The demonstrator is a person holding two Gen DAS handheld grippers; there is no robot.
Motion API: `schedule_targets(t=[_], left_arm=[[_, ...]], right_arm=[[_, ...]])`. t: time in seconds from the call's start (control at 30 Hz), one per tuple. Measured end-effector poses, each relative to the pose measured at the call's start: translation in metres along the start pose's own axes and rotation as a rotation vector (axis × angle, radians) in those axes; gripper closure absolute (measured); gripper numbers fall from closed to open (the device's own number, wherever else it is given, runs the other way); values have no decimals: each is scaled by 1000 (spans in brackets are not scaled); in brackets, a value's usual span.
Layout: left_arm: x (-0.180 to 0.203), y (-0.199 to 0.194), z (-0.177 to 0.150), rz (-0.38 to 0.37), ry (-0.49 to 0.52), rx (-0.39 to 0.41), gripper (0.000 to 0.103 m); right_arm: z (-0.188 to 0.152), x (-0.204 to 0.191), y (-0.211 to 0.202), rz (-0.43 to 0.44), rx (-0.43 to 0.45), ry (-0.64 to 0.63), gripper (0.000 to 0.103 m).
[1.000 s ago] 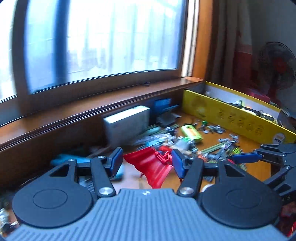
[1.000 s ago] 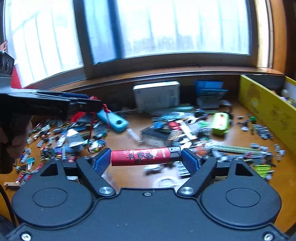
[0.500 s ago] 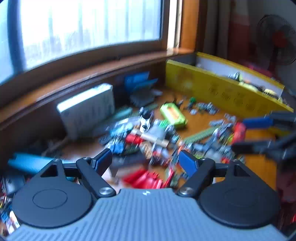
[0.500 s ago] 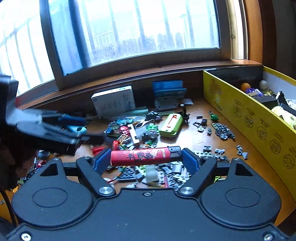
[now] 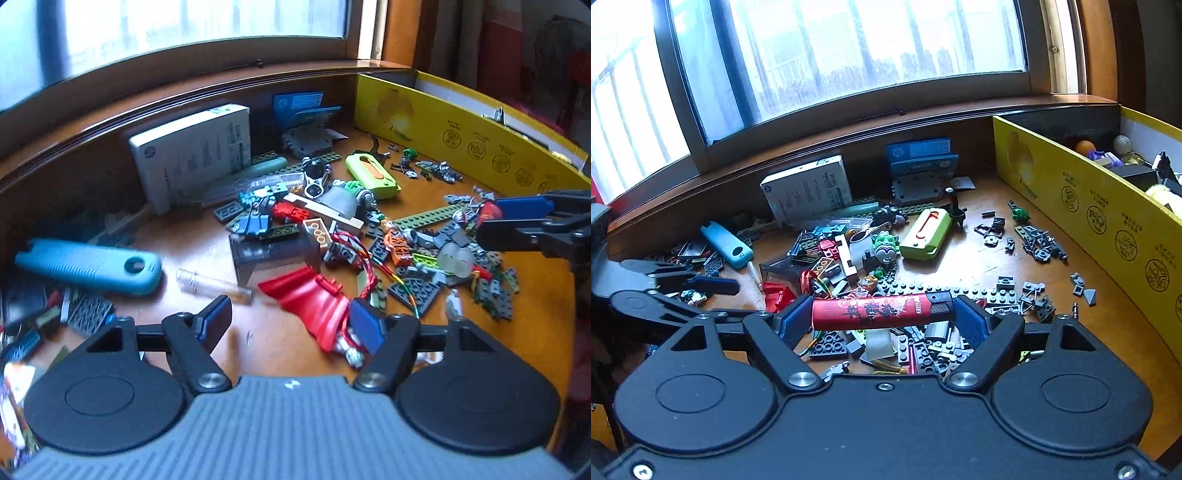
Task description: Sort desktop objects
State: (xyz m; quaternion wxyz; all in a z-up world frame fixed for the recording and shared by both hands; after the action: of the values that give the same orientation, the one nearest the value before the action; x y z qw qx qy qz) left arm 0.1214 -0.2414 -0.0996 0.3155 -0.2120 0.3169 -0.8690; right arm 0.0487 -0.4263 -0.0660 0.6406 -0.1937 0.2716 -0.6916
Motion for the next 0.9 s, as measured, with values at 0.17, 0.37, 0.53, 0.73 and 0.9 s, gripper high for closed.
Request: schedule_targets(t=[0.17,0.37,0.53,0.73,0.9], left_arm=[[-5,4,8,7,5,24,26],[-20,-14,3,12,-48,58,24],[-12,-3,9,4,3,52,25],[3,15,8,-12,34,-5,69],[9,6,6,-40,21,23,92]], right_arm=[[-3,-2,-3,-4,-1,-7,23],[-4,3,-8,-21,4,6,23],[-5,1,-9,-17,4,6,23],[-7,-4,-11,-3,5,-3,23],[-9,1,-14,-12,6,11,23]])
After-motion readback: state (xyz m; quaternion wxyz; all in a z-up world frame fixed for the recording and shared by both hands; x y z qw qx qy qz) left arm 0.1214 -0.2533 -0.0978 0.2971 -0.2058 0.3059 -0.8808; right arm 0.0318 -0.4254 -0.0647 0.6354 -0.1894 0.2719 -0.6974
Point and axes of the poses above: each gripper's, at about its wrist camera, not at the fingertips, and y roughly the way its jaws point, x to its right, z to its top, the point moved 8 cm from there along y, roughly the way its jaws point, and after that the axes turned 13 degrees about -z, right-handed, at the moved point
